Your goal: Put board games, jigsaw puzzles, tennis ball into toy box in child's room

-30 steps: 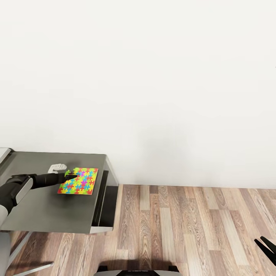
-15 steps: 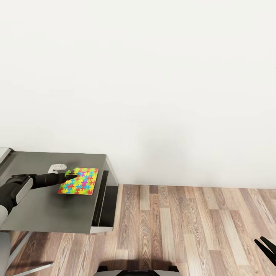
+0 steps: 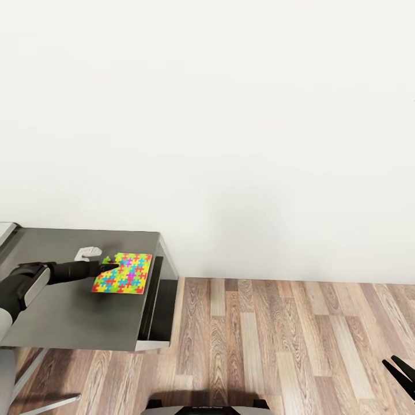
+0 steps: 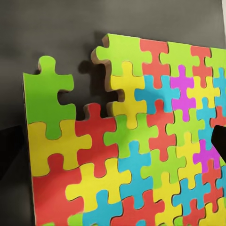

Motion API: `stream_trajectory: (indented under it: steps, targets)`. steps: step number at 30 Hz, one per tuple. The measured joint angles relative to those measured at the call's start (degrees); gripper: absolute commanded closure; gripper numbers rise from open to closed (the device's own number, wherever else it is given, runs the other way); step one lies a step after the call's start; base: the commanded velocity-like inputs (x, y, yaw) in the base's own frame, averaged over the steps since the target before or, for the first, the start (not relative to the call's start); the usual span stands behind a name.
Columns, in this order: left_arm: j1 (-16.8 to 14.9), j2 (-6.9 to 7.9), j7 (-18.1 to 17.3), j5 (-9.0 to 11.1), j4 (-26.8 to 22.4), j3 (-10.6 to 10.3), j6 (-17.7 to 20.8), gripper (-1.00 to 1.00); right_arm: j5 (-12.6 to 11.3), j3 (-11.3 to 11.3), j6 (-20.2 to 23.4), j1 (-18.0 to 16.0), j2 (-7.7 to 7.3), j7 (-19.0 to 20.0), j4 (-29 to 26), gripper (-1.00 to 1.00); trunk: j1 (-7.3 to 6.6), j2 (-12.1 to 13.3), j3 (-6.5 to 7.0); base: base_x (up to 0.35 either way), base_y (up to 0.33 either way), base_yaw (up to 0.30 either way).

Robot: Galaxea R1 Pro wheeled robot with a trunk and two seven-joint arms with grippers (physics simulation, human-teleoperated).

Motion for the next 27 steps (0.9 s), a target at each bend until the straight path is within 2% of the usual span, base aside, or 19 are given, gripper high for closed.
stream_trajectory:
  steps: [27]
  targets:
    - [0.0, -0.03, -1.2, 0.0, 0.0, 0.3, 0.1, -1.0, -0.1, -0.2, 0.2, 0.0, -0.09, 0.1, -0.1, -1.0, 0.0, 0.0, 0.0, 0.0, 0.0, 0.0]
